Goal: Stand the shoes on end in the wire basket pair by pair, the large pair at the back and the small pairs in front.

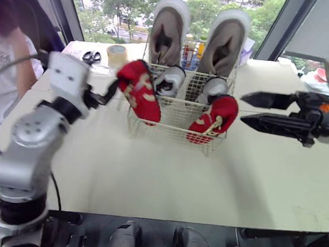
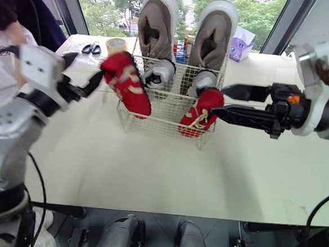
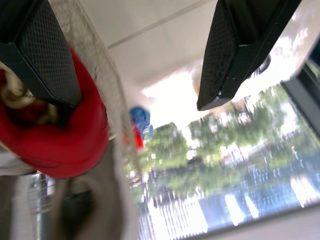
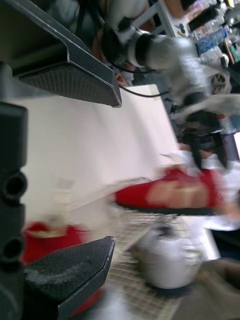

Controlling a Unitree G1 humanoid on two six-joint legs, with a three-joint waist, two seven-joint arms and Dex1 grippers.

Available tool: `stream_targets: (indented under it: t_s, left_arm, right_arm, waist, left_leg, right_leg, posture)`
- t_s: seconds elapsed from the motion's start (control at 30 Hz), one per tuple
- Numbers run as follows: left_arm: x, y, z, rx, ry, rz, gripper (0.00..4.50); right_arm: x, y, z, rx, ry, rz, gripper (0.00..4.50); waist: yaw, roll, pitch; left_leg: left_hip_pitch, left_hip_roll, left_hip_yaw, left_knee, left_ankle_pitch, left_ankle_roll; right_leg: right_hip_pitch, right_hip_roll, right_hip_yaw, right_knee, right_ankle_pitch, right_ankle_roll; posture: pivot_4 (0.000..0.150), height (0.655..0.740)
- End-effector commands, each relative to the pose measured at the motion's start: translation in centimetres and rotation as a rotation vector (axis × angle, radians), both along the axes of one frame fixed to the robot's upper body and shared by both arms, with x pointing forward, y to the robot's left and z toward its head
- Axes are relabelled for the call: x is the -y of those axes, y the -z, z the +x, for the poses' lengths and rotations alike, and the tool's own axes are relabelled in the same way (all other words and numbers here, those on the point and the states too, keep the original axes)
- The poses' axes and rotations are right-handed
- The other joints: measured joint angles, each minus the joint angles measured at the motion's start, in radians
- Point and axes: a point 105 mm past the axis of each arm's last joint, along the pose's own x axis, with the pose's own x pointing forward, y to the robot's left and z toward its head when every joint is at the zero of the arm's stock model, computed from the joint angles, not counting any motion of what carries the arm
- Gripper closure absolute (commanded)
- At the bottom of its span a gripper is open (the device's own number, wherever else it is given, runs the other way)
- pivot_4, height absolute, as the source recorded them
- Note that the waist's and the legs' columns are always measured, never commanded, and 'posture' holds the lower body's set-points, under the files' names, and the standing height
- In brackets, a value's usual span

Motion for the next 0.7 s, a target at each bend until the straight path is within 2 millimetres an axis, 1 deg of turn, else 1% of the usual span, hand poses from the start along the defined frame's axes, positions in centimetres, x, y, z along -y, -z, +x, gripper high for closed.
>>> stream_targets:
  t_s: [0.03, 0.1, 0.17, 0.27, 0.4, 0.47, 0.53, 0.6, 0.7]
  left_arm:
    - [0.7, 1.0, -2.0, -0.141, 0.193, -0.079, 0.81]
    - [1.0, 1.5, -2.4, -0.177, 0.237, -0.085, 0.81]
    - [1.7, 2.2, -2.3, -0.203, 0.261, -0.077, 0.81]
    - [2.2, 2.3, -2.1, -0.212, 0.279, -0.072, 0.81]
    - [2.6, 2.3, -2.3, -0.224, 0.309, -0.068, 0.81]
    - [2.7, 2.4, -2.7, -0.235, 0.327, -0.042, 0.81]
    - [2.6, 2.7, -3.4, -0.281, 0.37, -0.046, 0.81]
    - [2.5, 4.0, -5.0, -0.377, 0.448, -0.064, 0.81]
    - [1.7, 6.8, -6.8, -0.533, 0.473, -0.047, 0.81]
  right_arm:
    - [0.5, -0.1, -1.2, 0.028, -0.016, -0.024, 0.0]
    - [0.5, 0.1, -1.0, 0.036, -0.013, -0.007, 0.0]
    - [0.2, 0.5, -0.6, 0.049, -0.008, 0.015, 0.0]
    - [0.2, 0.8, -0.3, 0.059, 0.012, 0.022, 0.0]
    - [0.2, 1.0, -0.5, 0.058, 0.023, 0.024, 0.0]
    - [0.3, 1.1, -0.7, 0.051, 0.028, 0.024, 0.0]
    - [0.3, 1.6, -1.3, 0.018, 0.017, 0.004, 0.0]
    - [0.5, 2.9, -2.1, -0.043, 0.009, -0.054, 0.0]
    - [1.5, 5.0, -2.6, -0.118, 0.046, -0.112, 0.0]
  waist:
    - [0.0, 0.0, 0.0]
    - [0.002, 0.0, 0.0]
    - [0.005, 0.0, 0.0]
    - [0.009, 0.0, 0.0]
    - [0.007, 0.0, 0.0]
    - [0.007, 0.0, 0.0]
    - [0.007, 0.0, 0.0]
    - [0.006, 0.0, 0.0]
    - [0.005, 0.0, 0.0]
  left_leg:
    - [0.0, 0.0, 0.0, 0.0, 0.0, 0.0]
    - [0.001, 0.0, 0.0, 0.0, 0.0, 0.0]
    - [0.001, 0.0, 0.0, 0.0, 0.0, -0.001]
    - [0.005, 0.0, -0.001, 0.0, 0.001, -0.002]
    - [0.005, -0.001, -0.001, 0.0, 0.0, -0.001]
    - [0.005, -0.001, -0.001, 0.0, 0.0, -0.001]
    - [0.005, 0.0, -0.001, 0.0, 0.0, -0.001]
    - [0.005, 0.0, -0.001, 0.0, 0.0, -0.001]
    - [0.006, 0.0, -0.002, 0.0, 0.0, -0.001]
  right_leg:
    - [0.0, 0.0, 0.0, 0.0, 0.0, 0.001]
    - [0.001, 0.0, 0.0, 0.0, -0.001, 0.001]
    - [0.001, 0.0, 0.0, 0.0, -0.001, 0.001]
    - [0.006, 0.0, 0.0, -0.001, -0.001, 0.0]
    - [0.007, 0.0, 0.0, -0.002, -0.001, -0.001]
    - [0.007, 0.0, 0.0, -0.002, -0.001, 0.0]
    - [0.007, 0.0, 0.0, -0.002, -0.001, 0.0]
    - [0.007, 0.0, 0.0, -0.002, -0.001, 0.0]
    - [0.007, 0.0, 0.0, -0.002, -0.002, 0.0]
  posture:
    - [0.15, 0.74]
    - [0.15, 0.74]
    - [0.15, 0.74]
    - [0.15, 0.74]
    - [0.15, 0.74]
    - [0.15, 0.74]
    - [0.15, 0.74]
    - [0.15, 0.74]
    - [0.15, 0.74]
